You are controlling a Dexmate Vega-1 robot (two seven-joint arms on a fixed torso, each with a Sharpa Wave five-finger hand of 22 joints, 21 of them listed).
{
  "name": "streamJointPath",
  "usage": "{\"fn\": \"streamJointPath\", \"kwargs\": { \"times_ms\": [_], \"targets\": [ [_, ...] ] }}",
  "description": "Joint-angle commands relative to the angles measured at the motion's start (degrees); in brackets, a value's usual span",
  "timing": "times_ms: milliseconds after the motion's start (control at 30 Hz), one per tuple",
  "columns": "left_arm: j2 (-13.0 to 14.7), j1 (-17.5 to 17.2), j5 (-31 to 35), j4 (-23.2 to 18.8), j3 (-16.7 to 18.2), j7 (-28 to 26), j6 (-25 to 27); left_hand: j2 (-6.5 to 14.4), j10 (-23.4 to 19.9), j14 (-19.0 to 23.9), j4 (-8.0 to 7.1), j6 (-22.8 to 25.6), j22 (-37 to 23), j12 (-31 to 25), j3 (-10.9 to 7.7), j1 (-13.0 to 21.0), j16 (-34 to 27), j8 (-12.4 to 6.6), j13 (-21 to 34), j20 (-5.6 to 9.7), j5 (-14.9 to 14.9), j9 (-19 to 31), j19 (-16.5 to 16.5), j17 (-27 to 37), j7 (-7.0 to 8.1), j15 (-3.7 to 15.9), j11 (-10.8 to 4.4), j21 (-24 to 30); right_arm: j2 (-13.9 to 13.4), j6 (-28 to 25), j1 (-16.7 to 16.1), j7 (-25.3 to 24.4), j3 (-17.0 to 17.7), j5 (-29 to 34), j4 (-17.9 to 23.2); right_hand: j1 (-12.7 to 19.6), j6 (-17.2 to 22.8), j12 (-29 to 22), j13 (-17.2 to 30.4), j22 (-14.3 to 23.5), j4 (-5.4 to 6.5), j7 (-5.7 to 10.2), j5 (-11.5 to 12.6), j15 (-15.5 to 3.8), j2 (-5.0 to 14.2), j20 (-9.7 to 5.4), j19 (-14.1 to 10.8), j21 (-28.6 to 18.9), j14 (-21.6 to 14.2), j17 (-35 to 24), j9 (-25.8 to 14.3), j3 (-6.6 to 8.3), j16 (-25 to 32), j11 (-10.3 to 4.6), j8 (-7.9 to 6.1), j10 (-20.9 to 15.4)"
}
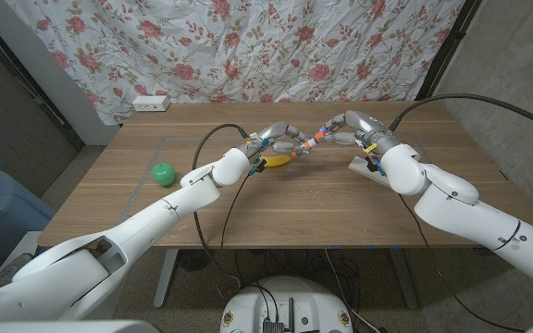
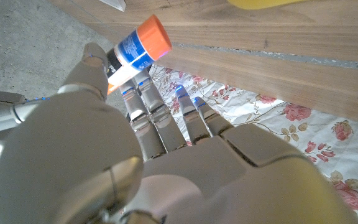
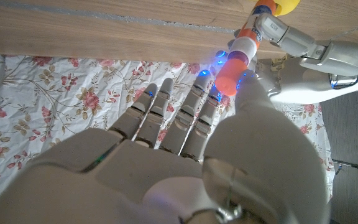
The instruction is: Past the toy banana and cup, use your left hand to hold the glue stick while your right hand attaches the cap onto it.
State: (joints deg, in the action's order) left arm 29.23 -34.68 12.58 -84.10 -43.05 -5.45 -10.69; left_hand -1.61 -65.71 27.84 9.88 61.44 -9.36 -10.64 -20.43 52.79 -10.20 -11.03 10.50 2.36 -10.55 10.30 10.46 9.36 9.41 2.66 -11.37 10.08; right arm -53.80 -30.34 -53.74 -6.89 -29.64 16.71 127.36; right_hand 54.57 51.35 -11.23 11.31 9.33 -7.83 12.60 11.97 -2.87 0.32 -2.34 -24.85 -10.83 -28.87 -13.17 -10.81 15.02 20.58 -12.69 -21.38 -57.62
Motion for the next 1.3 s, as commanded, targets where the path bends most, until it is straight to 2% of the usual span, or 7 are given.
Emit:
{"fn": "streamJointPath", "kwargs": {
  "times_ms": [33,367,633,1300],
  "targets": [
    [-0.32,0.47,0.18,0.81,-0.15,-0.03,-0.68,3.27,-1.18,0.18,-0.37,3.30,-0.12,-0.18,-0.16,-0.50,-0.11,-0.41,0.25,0.74,-0.31,0.51,0.25,0.12,-1.55,7.53,-1.26,0.46,-0.04,-0.25,0.41,0.70,-0.67,0.92,-0.07,-0.35,0.24,0.11,0.27,0.21,0.04,0.06,-0.10,-7.47,-0.25,0.36,0.09,0.14,-0.23,-0.26,-0.27,-0.35,0.21,-0.02,0.23,-0.04],
    [-0.26,0.22,0.30,0.46,-0.06,-0.25,-0.45,3.30,-1.15,0.18,-0.37,3.21,-0.12,-0.17,-0.16,-0.53,-0.11,-0.37,0.25,0.80,-0.32,0.51,0.27,0.11,-1.49,7.50,-1.27,0.47,-0.08,-0.38,0.15,0.79,-0.41,0.95,0.09,-0.44,0.26,0.10,0.28,0.21,0.01,0.08,-0.09,-7.48,-0.14,0.39,0.11,0.14,-0.25,-0.27,-0.27,-0.46,0.25,-0.01,0.39,-0.04],
    [-0.15,-0.03,0.27,0.08,0.01,-0.24,-0.22,3.19,-1.01,0.17,-0.44,3.29,-0.12,-0.13,-0.02,-0.79,-0.10,-0.38,0.25,0.86,-0.29,0.51,0.28,0.12,-0.61,7.46,-1.28,0.47,0.13,-0.64,0.26,0.84,-0.58,1.24,-0.11,-0.54,0.43,0.10,0.28,0.21,-0.01,0.07,-0.10,-7.44,-0.07,0.44,0.12,0.13,-0.22,-0.27,-0.28,-0.56,0.25,-0.01,0.45,-0.03],
    [-0.13,-0.29,0.31,-0.02,0.13,-0.58,-0.35,3.40,-1.18,0.13,-0.29,3.34,-0.12,-0.22,-0.17,-0.58,-0.08,-0.41,0.26,0.78,-0.35,0.51,0.28,0.10,-1.80,7.67,-1.26,0.46,0.29,-1.15,0.60,1.36,-1.07,1.71,-0.12,-0.65,0.54,0.10,0.29,0.21,-0.09,0.08,-0.11,-7.46,0.13,0.49,0.19,0.14,-0.25,-0.27,-0.29,-0.75,0.31,0.00,0.70,-0.01]
  ]
}}
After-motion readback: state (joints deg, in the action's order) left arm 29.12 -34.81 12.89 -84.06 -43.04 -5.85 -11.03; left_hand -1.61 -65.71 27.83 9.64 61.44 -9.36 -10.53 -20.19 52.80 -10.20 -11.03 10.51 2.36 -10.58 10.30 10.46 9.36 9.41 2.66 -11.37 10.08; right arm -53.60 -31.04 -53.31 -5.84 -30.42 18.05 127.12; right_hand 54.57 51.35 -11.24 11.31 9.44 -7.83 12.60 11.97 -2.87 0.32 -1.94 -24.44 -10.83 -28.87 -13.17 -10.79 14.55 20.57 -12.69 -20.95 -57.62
